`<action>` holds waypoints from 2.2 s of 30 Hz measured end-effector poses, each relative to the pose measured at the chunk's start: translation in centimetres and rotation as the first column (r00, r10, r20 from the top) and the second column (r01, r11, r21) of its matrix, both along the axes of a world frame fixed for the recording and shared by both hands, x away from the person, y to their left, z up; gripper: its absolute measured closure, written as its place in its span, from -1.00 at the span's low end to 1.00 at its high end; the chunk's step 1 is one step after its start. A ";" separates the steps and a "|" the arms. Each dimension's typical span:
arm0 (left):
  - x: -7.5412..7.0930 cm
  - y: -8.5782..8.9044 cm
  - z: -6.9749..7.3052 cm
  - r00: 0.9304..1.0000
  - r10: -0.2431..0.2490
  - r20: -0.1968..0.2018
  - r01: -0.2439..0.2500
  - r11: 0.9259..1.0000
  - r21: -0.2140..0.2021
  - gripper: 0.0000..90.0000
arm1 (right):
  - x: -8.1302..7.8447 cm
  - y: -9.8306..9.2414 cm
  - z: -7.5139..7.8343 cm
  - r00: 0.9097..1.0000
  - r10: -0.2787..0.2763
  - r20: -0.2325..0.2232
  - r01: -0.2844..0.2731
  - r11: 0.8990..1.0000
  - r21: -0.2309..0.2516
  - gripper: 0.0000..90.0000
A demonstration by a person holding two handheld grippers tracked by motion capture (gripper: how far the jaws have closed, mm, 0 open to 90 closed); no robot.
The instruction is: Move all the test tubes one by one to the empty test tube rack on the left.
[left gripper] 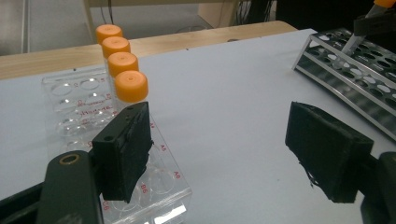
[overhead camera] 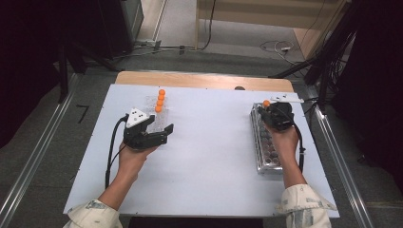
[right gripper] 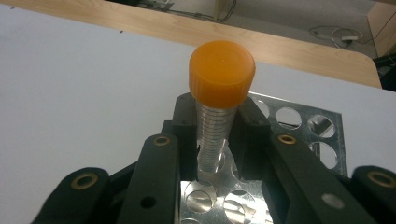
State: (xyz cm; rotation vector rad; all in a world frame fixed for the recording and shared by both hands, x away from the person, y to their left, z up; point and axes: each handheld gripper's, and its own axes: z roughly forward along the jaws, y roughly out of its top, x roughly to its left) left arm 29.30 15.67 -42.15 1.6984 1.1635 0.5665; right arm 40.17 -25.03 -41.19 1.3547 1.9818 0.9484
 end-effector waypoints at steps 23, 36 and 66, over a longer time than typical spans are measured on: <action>-1.5 -2.3 1.2 0.993 -0.110 0.035 0.110 0.994 -0.010 -0.41 | -6.8 4.6 2.2 0.957 0.282 0.068 -0.286 0.957 0.059 0.59; -3.4 -6.2 1.5 0.960 -0.275 0.044 0.275 0.961 0.010 -0.28 | -10.3 11.5 -0.9 0.857 0.515 -0.026 -0.513 0.856 0.061 0.59; -3.1 -7.8 0.3 0.935 -0.354 0.017 0.354 0.935 0.008 0.56 | -12.0 14.7 -1.9 0.795 0.606 -0.045 -0.602 0.795 0.068 0.46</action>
